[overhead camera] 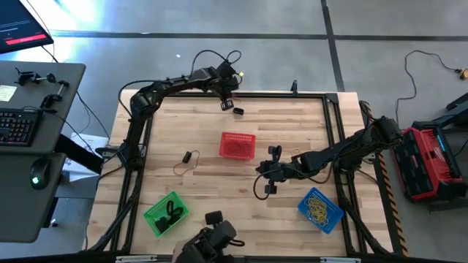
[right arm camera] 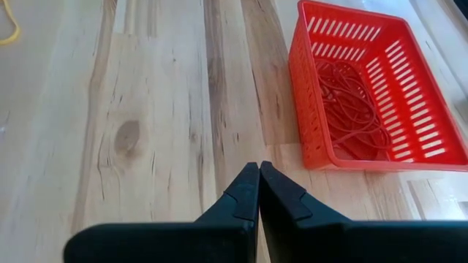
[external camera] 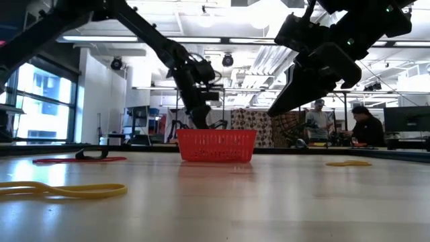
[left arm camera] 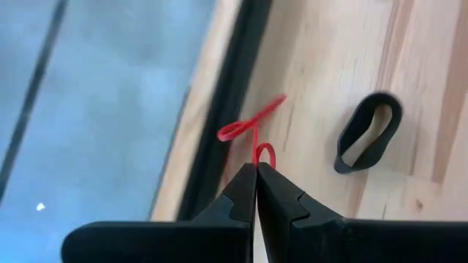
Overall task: Sort rubber bands into baskets
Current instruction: Put the red rubber band into the red bin
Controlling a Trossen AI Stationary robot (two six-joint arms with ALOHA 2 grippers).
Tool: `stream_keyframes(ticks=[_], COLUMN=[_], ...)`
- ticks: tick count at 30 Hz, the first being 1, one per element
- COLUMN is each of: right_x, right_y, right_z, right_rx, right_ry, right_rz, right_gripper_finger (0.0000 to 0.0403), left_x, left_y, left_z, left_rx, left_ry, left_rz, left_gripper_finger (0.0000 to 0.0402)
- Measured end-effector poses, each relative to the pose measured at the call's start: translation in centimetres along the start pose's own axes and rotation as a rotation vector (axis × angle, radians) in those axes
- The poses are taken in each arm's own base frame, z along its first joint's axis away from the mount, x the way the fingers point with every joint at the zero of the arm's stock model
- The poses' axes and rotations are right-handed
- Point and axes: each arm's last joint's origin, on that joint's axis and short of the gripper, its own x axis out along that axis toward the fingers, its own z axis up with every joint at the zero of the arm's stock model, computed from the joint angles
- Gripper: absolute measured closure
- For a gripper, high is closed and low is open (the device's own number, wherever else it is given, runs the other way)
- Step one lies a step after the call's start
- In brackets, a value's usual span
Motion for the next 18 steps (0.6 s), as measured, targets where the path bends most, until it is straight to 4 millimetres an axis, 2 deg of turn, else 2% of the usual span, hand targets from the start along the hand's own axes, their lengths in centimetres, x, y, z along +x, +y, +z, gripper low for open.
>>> stream_keyframes(ticks=[10,18], right_x=[-0.2,-0.2], right_y=[0.5,0.4], right_z=[0.0,0.0], right_rx=[-0.012,-0.022], right_ry=[-0.005,-0.010], right_rz=[0.011,-0.032], right_gripper_finger=[0.0403,0.0403], left_x=[-7.0,-12.7], left_y=[0.6,-0.9], left_z=[1.3,2.1], left_rx=[-0.009,0.026], left_ry=[-0.117,-0.197], left_rz=[0.055,0.064], left_gripper_finger=[0.0401,0.0401])
